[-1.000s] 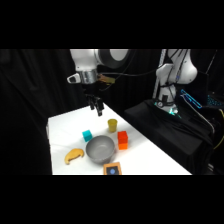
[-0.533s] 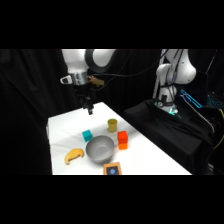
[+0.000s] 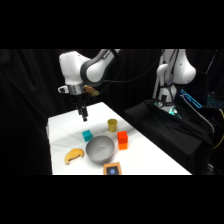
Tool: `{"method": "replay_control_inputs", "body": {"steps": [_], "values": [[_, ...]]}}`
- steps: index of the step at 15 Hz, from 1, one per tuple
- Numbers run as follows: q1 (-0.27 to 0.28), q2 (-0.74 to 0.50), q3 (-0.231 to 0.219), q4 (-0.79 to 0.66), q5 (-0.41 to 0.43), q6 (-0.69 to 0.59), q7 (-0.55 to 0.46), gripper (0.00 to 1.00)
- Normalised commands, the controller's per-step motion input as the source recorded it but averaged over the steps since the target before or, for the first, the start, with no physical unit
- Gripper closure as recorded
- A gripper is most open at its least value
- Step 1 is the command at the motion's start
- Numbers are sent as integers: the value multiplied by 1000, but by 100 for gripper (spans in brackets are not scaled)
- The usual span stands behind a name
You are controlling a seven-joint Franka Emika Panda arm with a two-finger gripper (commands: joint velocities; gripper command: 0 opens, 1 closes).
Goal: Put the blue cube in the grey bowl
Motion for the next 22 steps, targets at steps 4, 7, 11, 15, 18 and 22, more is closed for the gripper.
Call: {"method": "replay_control_inputs", "body": {"steps": [4,7,11,15,18,22], "values": [[-23,150,36,76,30,257,103,0],[5,182,31,62,15,259,140,0],[16,162,34,60,14,216,126,0],[47,129,35,72,10,177,123,0],[84,169,-34,117,-57,189,161,0],[93,140,-119,117,-139,191,165,0]]}}
